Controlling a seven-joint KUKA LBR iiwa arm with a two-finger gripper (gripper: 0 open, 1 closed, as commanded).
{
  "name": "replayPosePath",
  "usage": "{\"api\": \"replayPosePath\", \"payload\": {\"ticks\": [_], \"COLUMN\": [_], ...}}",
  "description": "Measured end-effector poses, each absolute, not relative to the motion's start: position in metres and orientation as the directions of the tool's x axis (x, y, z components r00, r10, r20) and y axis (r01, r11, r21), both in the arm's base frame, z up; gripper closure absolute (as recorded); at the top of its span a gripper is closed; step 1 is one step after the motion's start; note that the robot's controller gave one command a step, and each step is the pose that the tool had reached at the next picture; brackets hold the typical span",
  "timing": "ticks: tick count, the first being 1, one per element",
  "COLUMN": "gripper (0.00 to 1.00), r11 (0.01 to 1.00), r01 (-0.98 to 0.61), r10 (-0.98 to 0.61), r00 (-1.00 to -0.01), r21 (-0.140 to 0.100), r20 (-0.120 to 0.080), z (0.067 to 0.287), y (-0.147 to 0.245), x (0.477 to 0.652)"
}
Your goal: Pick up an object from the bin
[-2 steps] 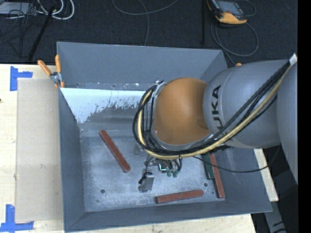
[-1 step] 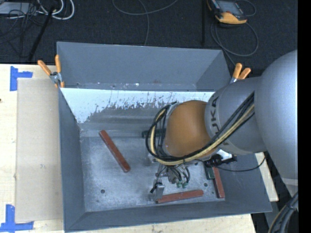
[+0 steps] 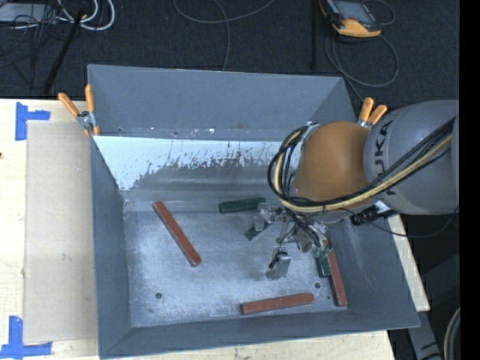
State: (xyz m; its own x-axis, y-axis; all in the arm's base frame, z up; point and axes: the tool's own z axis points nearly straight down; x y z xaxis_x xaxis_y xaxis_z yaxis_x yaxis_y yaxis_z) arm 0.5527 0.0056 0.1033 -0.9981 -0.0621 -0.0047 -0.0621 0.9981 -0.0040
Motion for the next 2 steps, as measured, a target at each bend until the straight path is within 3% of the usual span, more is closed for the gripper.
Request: {"api": "replayPosePath", "payload": {"ticks": [1, 2], "gripper": [0.00, 1.00], "r11": [0.995, 0.995], "r01": [-0.104, -0.099], "r10": [-0.104, -0.099], "r00": [-0.995, -0.995], "r21": [0.000, 0.001], "r20": [-0.007, -0.002], "z": [0.0694, 0.0706], "y": [-0.0050, -0.0055], "x": [0.6044, 0.6027]}}
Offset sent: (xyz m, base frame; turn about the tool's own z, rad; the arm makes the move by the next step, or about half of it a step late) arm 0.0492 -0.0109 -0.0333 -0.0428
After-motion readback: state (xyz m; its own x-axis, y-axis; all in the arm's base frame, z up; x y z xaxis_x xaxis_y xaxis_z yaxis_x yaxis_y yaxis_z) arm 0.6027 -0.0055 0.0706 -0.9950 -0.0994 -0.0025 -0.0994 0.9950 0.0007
